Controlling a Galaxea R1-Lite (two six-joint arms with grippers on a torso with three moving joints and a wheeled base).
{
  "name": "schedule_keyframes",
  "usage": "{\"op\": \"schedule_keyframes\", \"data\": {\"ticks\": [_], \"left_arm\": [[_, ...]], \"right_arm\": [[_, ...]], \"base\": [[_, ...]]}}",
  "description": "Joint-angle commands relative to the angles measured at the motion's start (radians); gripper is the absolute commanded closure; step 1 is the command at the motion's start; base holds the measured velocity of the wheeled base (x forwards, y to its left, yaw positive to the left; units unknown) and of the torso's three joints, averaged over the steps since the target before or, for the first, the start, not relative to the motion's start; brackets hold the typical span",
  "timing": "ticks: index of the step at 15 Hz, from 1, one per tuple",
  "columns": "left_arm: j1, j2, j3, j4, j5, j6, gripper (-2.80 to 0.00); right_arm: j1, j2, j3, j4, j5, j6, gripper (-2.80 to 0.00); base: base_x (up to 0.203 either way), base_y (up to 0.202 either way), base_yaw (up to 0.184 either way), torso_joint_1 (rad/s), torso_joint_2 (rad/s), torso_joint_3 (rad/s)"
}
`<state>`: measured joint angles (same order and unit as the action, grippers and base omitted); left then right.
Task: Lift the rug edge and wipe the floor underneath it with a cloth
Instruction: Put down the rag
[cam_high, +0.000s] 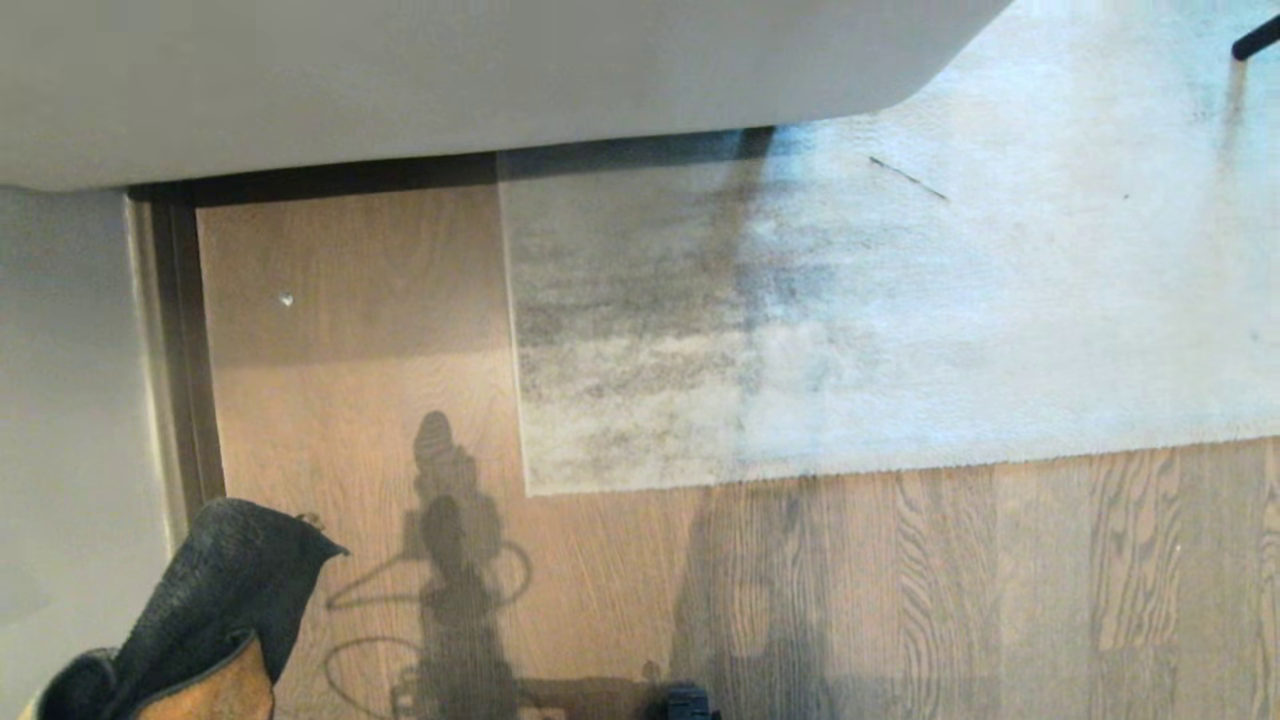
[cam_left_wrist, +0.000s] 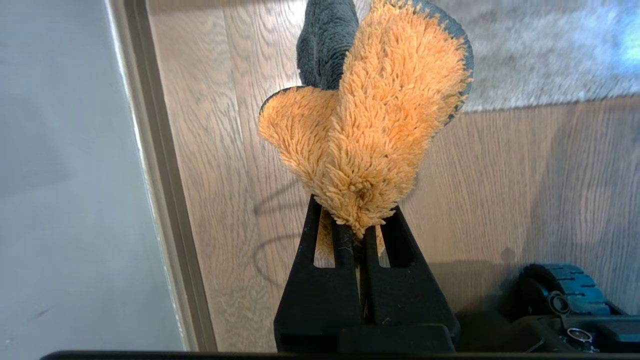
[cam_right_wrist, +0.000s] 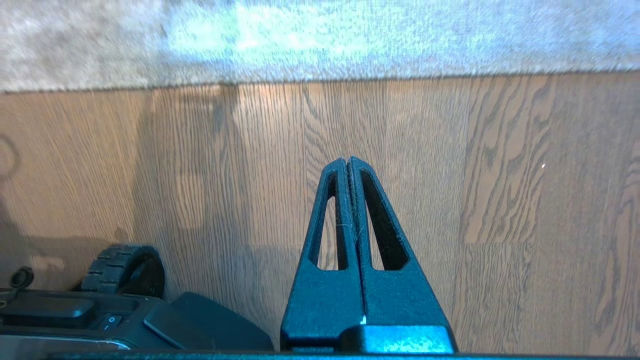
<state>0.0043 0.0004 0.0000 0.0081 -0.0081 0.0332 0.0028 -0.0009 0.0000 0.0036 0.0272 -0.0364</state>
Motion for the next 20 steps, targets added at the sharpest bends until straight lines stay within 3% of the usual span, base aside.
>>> {"op": "schedule_keyframes", "data": {"ticks": [1, 20], "left_arm": [[0.0, 0.0, 0.0, 0.0, 0.0, 0.001, 0.0], [0.0, 0.0, 0.0, 0.0, 0.0, -0.001, 0.0]], "right_arm": [[0.0, 0.002, 0.0, -0.001, 0.0, 0.0, 0.0], [0.0, 0.002, 0.0, -0.001, 0.001, 0.0, 0.0]], "base": [[0.0, 0.0, 0.0, 0.002, -0.01, 0.209], [0.0, 0.0, 0.0, 0.002, 0.0, 0.201]]}}
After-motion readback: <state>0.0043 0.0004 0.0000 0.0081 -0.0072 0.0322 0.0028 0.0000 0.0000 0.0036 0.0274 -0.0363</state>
